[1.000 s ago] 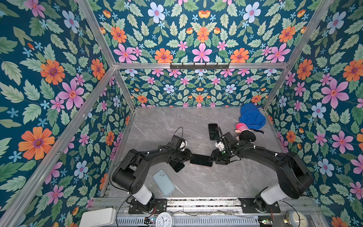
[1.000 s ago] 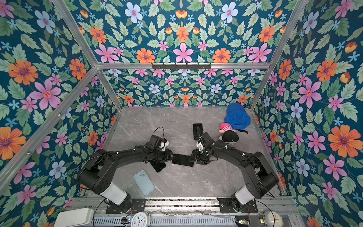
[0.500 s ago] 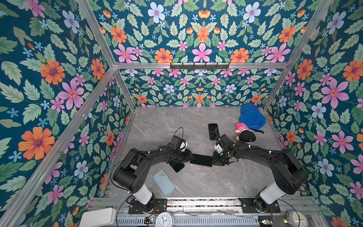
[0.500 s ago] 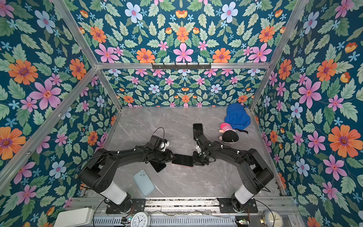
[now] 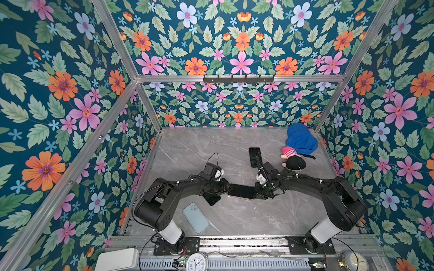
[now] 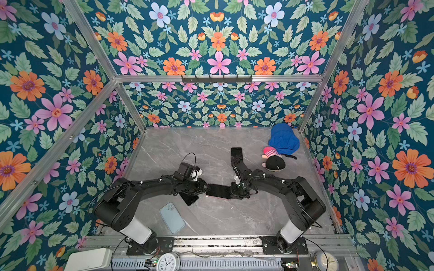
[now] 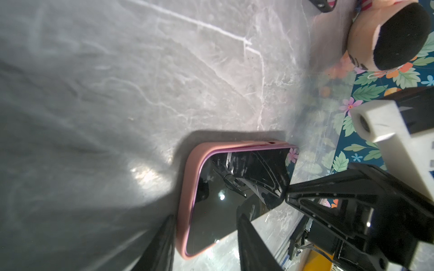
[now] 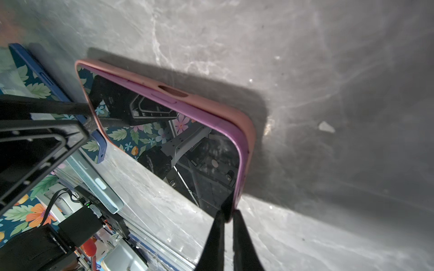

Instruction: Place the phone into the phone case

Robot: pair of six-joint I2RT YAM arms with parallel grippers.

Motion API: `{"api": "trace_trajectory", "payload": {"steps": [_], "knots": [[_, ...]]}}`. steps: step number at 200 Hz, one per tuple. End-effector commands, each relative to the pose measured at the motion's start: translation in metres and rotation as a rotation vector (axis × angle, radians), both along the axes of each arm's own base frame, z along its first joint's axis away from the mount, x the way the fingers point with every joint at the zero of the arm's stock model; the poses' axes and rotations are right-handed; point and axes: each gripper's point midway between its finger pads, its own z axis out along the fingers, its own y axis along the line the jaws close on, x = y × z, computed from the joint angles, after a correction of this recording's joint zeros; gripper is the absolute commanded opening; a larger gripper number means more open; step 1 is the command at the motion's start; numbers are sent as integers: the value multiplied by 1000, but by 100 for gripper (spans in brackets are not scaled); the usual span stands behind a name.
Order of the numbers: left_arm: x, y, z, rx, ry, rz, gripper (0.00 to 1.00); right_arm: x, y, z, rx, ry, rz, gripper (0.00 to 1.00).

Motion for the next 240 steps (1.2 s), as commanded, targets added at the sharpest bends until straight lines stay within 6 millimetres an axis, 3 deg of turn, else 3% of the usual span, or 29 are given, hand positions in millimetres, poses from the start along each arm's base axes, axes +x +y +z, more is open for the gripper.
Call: {"api": "trace_trajectory", "payload": {"steps": [1, 159, 177, 217, 240], "knots": [[-4, -2, 0, -10, 15, -8, 45, 6, 12, 6, 53, -25, 5, 9], [-8, -18, 3, -63, 15, -28, 44, 13, 32, 9, 113, -45, -3, 7], [-8, -14, 1, -33, 11, -36, 45, 10, 23, 13, 79, -51, 1, 8], [-4, 27, 2, 144, -18, 1, 62, 13, 0, 43, -2, -161, 54, 22], [-14, 25, 12, 122, -23, -2, 65, 33, 4, 43, 4, -207, 121, 36]]}}
